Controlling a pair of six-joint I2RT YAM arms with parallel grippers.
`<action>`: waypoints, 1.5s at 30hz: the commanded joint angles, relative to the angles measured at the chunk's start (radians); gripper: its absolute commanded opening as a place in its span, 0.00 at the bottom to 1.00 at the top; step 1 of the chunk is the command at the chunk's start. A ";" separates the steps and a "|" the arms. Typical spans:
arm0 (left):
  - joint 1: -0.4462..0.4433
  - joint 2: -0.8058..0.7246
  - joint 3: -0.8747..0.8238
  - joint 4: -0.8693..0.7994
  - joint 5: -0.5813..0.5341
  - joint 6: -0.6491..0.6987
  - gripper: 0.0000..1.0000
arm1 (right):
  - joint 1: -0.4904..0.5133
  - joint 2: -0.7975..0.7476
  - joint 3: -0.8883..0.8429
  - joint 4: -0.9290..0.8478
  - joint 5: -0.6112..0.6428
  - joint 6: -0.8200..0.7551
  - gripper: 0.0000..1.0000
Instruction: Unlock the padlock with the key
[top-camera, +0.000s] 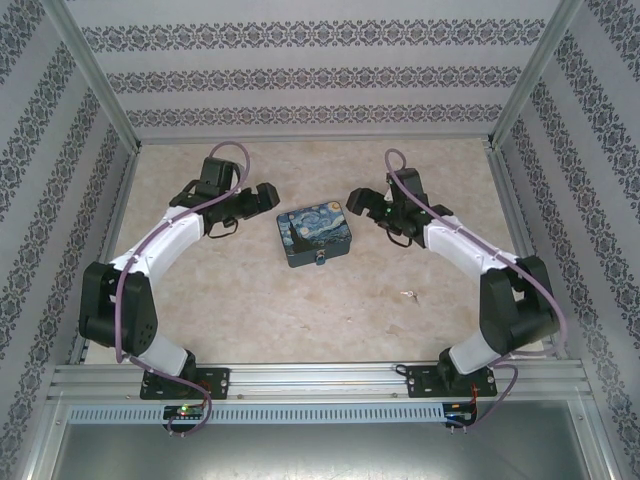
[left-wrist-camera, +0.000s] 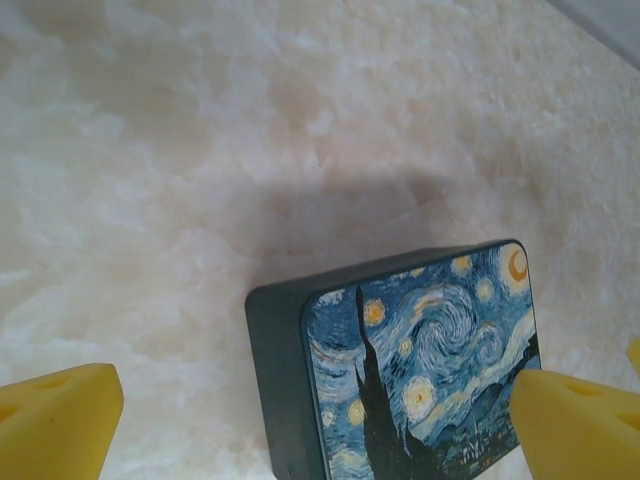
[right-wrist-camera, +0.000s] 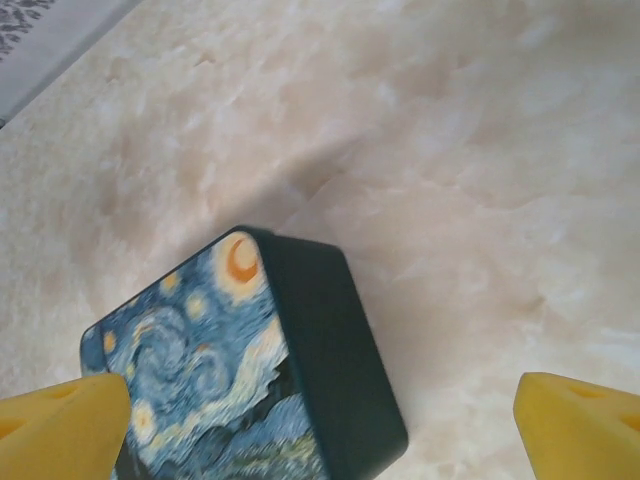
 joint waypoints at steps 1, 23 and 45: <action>-0.003 0.019 -0.041 0.077 0.064 -0.052 1.00 | 0.001 0.067 0.052 0.024 -0.110 0.009 0.98; -0.135 0.245 0.059 0.163 0.107 -0.109 1.00 | 0.119 0.085 -0.085 0.219 -0.170 0.145 0.98; -0.171 0.343 0.157 0.163 0.129 -0.123 1.00 | 0.081 -0.008 -0.179 0.177 -0.069 0.110 0.98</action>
